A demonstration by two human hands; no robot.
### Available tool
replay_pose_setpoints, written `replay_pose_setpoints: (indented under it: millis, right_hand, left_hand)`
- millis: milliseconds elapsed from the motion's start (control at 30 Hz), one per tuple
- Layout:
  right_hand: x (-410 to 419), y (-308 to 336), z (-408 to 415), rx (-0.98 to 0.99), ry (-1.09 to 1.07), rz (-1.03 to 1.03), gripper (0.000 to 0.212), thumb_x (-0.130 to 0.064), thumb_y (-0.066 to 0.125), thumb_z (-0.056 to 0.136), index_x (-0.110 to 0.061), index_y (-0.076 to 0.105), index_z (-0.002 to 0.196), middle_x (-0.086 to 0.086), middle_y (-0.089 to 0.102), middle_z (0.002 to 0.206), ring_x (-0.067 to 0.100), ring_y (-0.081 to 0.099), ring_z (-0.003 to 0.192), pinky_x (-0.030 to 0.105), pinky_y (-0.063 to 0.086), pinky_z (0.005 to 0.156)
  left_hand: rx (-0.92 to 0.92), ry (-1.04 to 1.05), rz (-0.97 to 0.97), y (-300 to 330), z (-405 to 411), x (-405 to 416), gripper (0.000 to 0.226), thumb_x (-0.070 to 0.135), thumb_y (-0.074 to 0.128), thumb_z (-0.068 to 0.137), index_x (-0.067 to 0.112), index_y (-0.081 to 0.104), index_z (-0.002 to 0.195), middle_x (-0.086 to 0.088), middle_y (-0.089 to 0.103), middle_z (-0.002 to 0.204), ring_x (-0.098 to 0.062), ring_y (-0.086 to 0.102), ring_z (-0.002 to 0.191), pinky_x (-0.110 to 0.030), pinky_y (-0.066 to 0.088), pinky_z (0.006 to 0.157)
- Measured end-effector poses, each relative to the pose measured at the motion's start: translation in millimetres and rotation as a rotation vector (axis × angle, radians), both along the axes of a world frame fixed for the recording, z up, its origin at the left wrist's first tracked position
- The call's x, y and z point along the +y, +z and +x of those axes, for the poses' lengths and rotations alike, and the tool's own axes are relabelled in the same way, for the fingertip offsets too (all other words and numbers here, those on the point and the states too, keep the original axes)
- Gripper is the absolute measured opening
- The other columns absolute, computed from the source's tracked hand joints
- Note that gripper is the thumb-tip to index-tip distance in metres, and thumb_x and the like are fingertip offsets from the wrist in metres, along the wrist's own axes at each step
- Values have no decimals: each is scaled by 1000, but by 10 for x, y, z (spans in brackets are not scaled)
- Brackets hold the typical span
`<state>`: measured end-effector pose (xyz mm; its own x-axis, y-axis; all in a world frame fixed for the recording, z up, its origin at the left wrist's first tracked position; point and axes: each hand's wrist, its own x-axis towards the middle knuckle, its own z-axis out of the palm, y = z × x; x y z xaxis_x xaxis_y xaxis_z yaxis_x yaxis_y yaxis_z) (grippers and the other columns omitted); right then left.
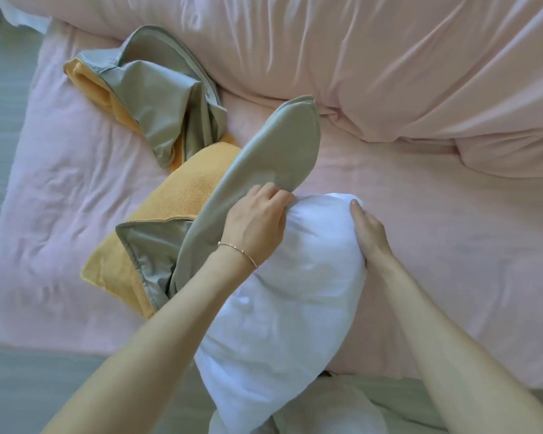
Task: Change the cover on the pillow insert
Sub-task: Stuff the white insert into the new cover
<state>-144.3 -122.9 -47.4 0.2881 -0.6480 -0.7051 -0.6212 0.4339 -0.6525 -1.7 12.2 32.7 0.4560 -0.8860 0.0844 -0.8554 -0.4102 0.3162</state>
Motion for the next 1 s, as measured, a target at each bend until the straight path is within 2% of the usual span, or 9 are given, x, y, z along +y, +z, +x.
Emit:
replay_pose_setpoints:
  millis: [67, 167, 300, 433, 533, 667, 800, 900, 1000]
  right_hand:
    - [58, 72, 16, -28, 26, -117, 45, -55, 47, 87, -15, 61, 103, -3, 59, 99, 18, 55, 94, 36, 45, 86]
    - [201, 292, 61, -100, 96, -282, 28, -44, 52, 90, -22, 46, 75, -9, 50, 74, 16, 46, 77, 28, 36, 67]
    - [415, 463, 103, -205, 227, -354, 48, -52, 47, 77, -15, 53, 107, -5, 50, 99, 9, 45, 93, 22, 32, 77]
    - [519, 470, 53, -186, 244, -376, 34, -36, 56, 90, -10, 53, 112, -2, 52, 104, 13, 48, 95, 21, 32, 75]
    - [550, 573, 20, -179, 182, -437, 22, -23, 55, 92, -4, 55, 102, 6, 60, 99, 23, 55, 91, 25, 35, 72]
    - [245, 1125, 20, -238, 90, -554, 25, -27, 56, 89, -2, 54, 86, 8, 61, 83, 24, 52, 77, 27, 33, 62]
    - [-386, 1962, -52, -312, 104, -714, 29, -41, 54, 79, -15, 59, 89, 1, 63, 86, 15, 54, 78, 24, 41, 68]
    - [-643, 2371, -111, -294, 183, -858, 25, -37, 59, 84, -20, 59, 102, -7, 49, 100, 6, 46, 89, 5, 33, 73]
    - [-548, 2397, -70, -204, 343, -1001, 57, -47, 47, 80, -16, 51, 127, -6, 53, 112, 12, 47, 102, 15, 31, 86]
  left_hand:
    - [-7, 46, 82, -119, 128, -61, 35, 24, 35, 85, 14, 65, 70, -5, 58, 70, -28, 57, 64, -27, 38, 46]
    - [-36, 124, 173, -117, 277, -53, 28, 24, 47, 87, 14, 71, 78, -6, 62, 80, -30, 59, 79, -31, 42, 56]
    - [79, 220, 321, 0, 411, -7, 28, 38, 58, 87, 15, 72, 95, -5, 60, 103, -27, 53, 102, -35, 44, 76]
    - [-65, 116, 377, 44, 323, 27, 64, 53, 24, 89, 11, 72, 85, -9, 61, 92, -32, 58, 89, -32, 35, 60]
    - [-16, 186, 422, 122, 260, -31, 42, 30, 31, 91, 10, 67, 86, -9, 64, 93, -33, 57, 88, -32, 34, 62]
    - [463, 459, 160, 496, 223, -291, 20, 17, 53, 88, 13, 70, 78, -3, 64, 74, -22, 56, 76, -30, 41, 68]
    - [1137, 554, -189, 1003, 113, -720, 29, 12, 54, 91, 11, 61, 62, 5, 54, 44, -9, 49, 46, -19, 38, 48]
    - [1370, 514, -307, 1229, -6, -967, 27, 8, 49, 93, 8, 61, 69, 8, 61, 47, -5, 56, 48, -13, 43, 47]
    - [1457, 514, -352, 1252, -92, -1009, 21, 13, 53, 92, 6, 63, 75, 1, 68, 62, -11, 64, 61, -15, 50, 57]
